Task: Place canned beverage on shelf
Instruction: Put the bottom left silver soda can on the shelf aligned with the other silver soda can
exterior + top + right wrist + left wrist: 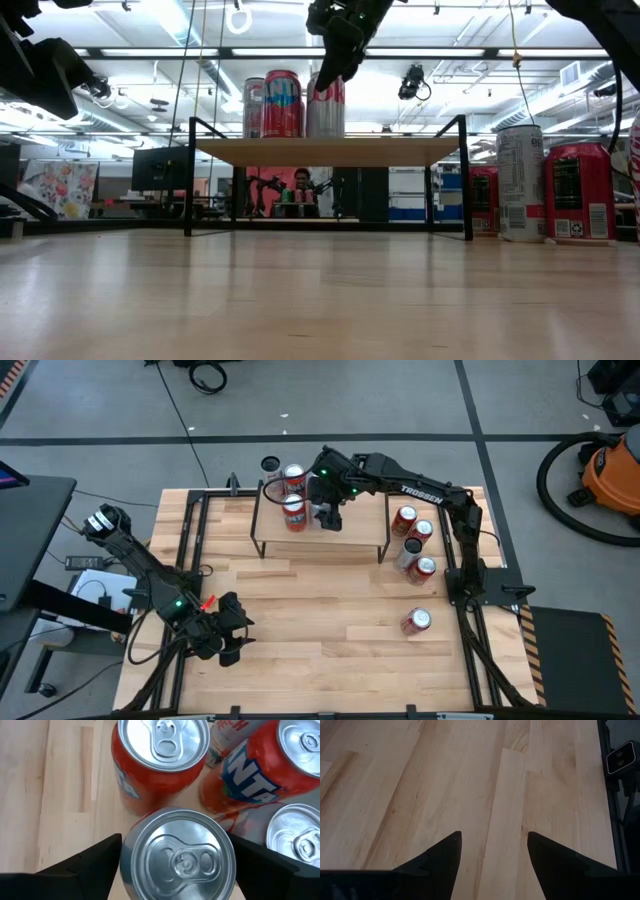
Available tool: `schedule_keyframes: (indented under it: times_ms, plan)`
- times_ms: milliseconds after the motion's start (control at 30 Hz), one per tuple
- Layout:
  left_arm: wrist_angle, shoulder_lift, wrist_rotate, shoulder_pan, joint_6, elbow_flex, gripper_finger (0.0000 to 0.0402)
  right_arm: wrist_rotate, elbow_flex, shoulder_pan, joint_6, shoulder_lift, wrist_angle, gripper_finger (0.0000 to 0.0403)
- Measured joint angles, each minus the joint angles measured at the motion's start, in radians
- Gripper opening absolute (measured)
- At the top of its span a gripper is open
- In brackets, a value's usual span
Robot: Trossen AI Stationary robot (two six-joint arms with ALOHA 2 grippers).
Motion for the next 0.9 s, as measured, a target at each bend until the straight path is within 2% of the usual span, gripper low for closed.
schedule_keyframes:
  times_ms: [667, 900]
  plan:
    - [0.0, 0.0, 0.0, 0.0, 0.0, 0.0, 0.0238, -0.026, 0.0, 0.012, 0.019, 0.0, -0.001, 0.036]
    - [0.0, 0.0, 0.0, 0.0, 0.002, 0.0, 0.0238, 0.026, 0.0, 0.029, 0.008, 0.0, 0.0, 0.036]
